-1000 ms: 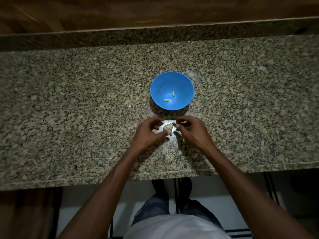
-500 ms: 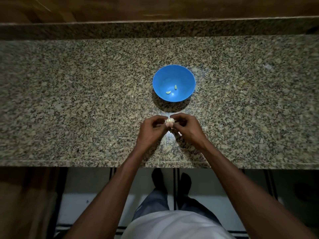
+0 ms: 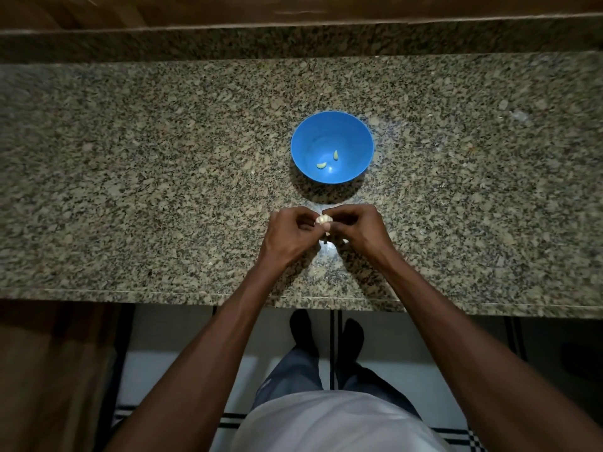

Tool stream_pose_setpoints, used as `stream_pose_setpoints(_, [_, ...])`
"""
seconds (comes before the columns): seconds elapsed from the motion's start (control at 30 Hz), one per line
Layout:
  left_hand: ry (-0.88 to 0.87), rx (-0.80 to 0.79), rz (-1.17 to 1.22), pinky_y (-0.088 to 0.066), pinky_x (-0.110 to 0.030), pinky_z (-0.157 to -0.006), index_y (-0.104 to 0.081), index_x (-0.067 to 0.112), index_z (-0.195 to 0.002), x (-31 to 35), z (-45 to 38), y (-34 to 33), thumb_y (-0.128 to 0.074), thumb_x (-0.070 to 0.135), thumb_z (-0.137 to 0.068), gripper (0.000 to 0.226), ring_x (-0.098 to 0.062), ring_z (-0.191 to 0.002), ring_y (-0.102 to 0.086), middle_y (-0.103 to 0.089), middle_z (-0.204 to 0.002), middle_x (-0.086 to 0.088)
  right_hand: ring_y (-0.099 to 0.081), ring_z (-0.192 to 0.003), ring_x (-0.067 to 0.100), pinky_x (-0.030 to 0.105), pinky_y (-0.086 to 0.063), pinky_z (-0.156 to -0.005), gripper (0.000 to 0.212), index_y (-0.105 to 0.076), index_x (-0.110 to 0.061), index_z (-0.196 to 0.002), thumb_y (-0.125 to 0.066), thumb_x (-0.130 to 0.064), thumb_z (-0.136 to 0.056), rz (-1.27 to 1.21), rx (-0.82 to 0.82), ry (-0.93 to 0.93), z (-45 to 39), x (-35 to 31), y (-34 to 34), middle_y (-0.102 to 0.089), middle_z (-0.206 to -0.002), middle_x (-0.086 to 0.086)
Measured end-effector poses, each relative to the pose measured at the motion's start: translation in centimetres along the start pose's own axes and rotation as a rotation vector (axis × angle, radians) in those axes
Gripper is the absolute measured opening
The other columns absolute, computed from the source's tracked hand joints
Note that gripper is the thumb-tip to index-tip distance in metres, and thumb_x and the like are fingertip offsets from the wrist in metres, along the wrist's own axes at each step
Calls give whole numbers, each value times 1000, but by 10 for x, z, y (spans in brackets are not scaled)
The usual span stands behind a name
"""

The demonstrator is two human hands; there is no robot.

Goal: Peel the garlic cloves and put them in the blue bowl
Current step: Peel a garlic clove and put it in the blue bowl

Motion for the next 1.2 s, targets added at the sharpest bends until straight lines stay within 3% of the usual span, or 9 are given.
stream_pose_setpoints(0.17, [110, -3, 86, -66, -36, -72, -82, 11, -98, -4, -2, 1, -92, 29, -77, 29, -10, -74, -78, -80, -84, -2, -79, -82, 25, 35, -63, -71, 23, -83, -6, -100, -90, -6, -78, 32, 29, -6, -4, 6, 0, -81, -90, 7])
stream_pose_setpoints(0.23, [167, 30, 119, -67, -40, -71, -82, 11, -95, -6, -1, -1, -92, 23, -75, 25, -13, -72, -78, -80, -81, -2, -79, -81, 20, 32, -62, -71, 23, -83, -8, -100, -90, -7, -77, 79, 42, 5, -5, 9, -1, -81, -89, 4])
stream_pose_setpoints(0.43, [151, 69, -68, -62, -23, -66, -79, 12, -100, 2, -8, -5, -86, 21, -78, 24, -8, -77, -74, -78, -88, -2, -79, -78, 16, 25, -60, -68, 24, -83, -10, -102, -86, -2, -79, 80, 53, -13, -1, 7, -4, -81, -87, 1])
stream_pose_setpoints(0.63, [131, 94, -60, -58, -13, -71, -81, 12, -108, -5, -7, 3, -74, 20, -89, 22, -1, -80, -71, -80, -97, -2, -79, -83, 16, 30, -63, -74, 25, -81, -7, -107, -87, -7, -82, 87, 39, -23, -7, 7, -2, -81, -93, 3])
stream_pose_setpoints(0.77, [302, 114, 284, -64, -39, -89, -80, 12, -112, -28, 2, 10, -74, 11, -94, 18, -19, -90, -77, -80, -96, -4, -77, -92, 11, 36, -64, -83, 27, -80, -12, -115, -83, -14, -88, 178, 45, 0, -14, -2, 1, -81, -103, 0])
stream_pose_setpoints(0.97, [322, 120, 581, -63, -30, -80, -77, 8, -115, -25, 18, 13, -73, 3, -95, 21, -25, -93, -77, -80, -100, -11, -66, -115, 22, 43, -57, -99, 28, -77, -11, -124, -70, -13, -97, 506, 97, 232, -15, -30, -2, -70, -125, 8])
stream_pose_setpoints(1.03, [304, 142, 609, -64, -31, -80, -76, 5, -112, -22, 23, 10, -75, 1, -93, 20, -29, -93, -77, -79, -99, -14, -67, -109, 18, 34, -58, -96, 27, -77, -7, -123, -71, -13, -98, 518, 114, 301, -4, -36, -3, -71, -122, 10])
stream_pose_setpoints(1.1, [273, 154, 583, -64, -33, -78, -76, 3, -108, -18, 26, 7, -78, 2, -90, 18, -31, -90, -78, -79, -94, -15, -70, -93, 3, 22, -59, -88, 24, -80, -12, -119, -73, -21, -98, 459, 49, 242, 7, -38, -5, -78, -117, 5])
stream_pose_setpoints(1.2, [198, 146, 438, -63, -28, -71, -73, 5, -106, -8, 26, 4, -83, 7, -87, 22, -22, -82, -78, -77, -87, -13, -74, -91, 0, 31, -63, -86, 25, -83, -20, -111, -80, -36, -92, 352, -62, 103, 14, -27, -7, -81, -106, -4])
Point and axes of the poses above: each hand's wrist, its own z-axis away from the middle knuckle, its own y-axis out of the back of the hand, x = y × z, the point moved 5 cm from there along -z, towards the middle knuckle
